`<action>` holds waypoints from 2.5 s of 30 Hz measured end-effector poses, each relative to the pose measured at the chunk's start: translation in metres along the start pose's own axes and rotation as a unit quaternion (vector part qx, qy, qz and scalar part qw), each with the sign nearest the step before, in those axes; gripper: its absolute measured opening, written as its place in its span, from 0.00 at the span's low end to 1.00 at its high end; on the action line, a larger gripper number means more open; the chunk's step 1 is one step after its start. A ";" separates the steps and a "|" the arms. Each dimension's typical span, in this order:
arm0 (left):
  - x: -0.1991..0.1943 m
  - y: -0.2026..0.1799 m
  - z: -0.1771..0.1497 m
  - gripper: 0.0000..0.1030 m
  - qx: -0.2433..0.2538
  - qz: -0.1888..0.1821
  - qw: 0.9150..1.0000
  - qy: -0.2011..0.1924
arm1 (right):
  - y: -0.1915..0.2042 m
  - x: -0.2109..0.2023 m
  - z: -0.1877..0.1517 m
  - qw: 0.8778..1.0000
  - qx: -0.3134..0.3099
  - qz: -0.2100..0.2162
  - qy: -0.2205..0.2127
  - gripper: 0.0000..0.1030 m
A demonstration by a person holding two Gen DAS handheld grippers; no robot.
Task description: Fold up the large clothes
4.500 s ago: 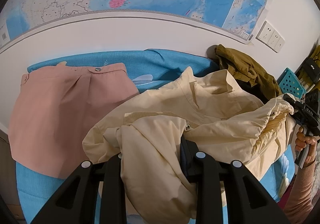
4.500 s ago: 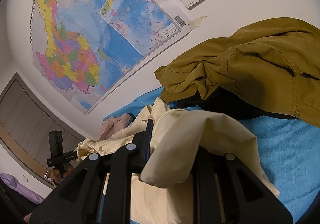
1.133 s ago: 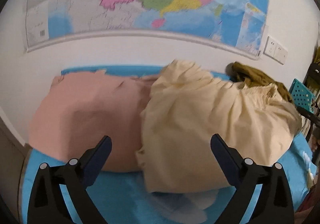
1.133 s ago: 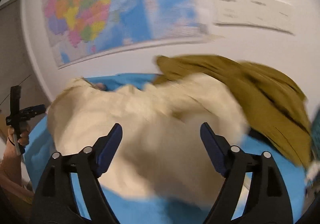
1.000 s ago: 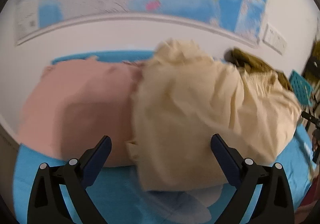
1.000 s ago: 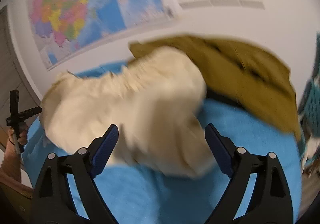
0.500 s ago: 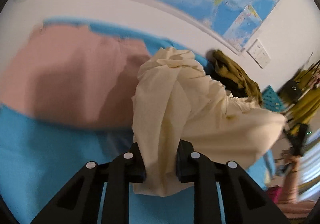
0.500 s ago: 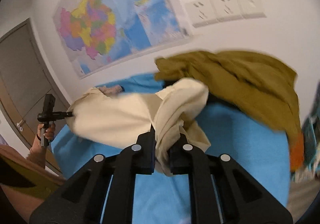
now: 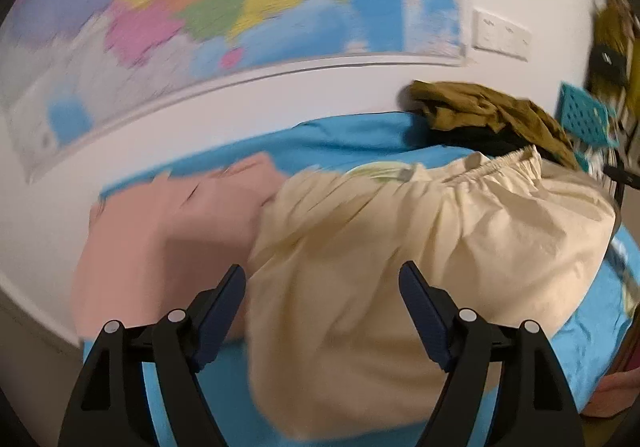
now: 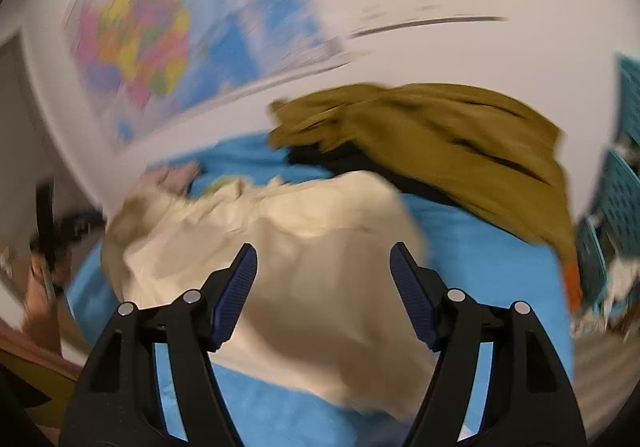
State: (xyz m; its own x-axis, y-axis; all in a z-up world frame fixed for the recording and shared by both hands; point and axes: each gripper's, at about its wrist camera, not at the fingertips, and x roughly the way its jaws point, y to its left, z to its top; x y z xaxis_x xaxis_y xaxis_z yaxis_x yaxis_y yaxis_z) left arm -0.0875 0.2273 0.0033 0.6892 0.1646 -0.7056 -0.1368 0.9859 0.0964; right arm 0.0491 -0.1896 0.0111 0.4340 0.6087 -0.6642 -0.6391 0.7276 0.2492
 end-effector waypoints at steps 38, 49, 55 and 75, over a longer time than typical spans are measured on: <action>0.078 -0.016 0.021 0.60 -0.012 0.013 0.999 0.046 | 0.002 0.073 0.016 0.999 0.011 -0.045 0.005 0.41; 0.069 -0.017 -0.004 0.63 0.006 0.015 0.999 0.043 | -0.063 0.062 -0.020 0.989 0.147 -0.003 0.021 0.56; 0.050 -0.007 -0.011 0.63 -0.019 -0.005 1.000 0.021 | -0.058 0.021 -0.023 0.985 0.166 0.037 -0.034 0.56; 0.006 0.007 -0.054 0.72 -0.089 -0.048 0.995 0.002 | 0.021 -0.029 -0.022 0.997 0.027 -0.014 -0.065 0.53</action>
State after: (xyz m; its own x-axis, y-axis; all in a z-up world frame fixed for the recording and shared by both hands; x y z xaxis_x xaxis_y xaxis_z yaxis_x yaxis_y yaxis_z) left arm -0.1230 0.2340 -0.0378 0.7025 0.0703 -0.7082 -0.1949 0.9761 -0.0965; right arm 0.0085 -0.1988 0.0201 0.5319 0.6215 -0.5751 -0.5923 0.7585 0.2719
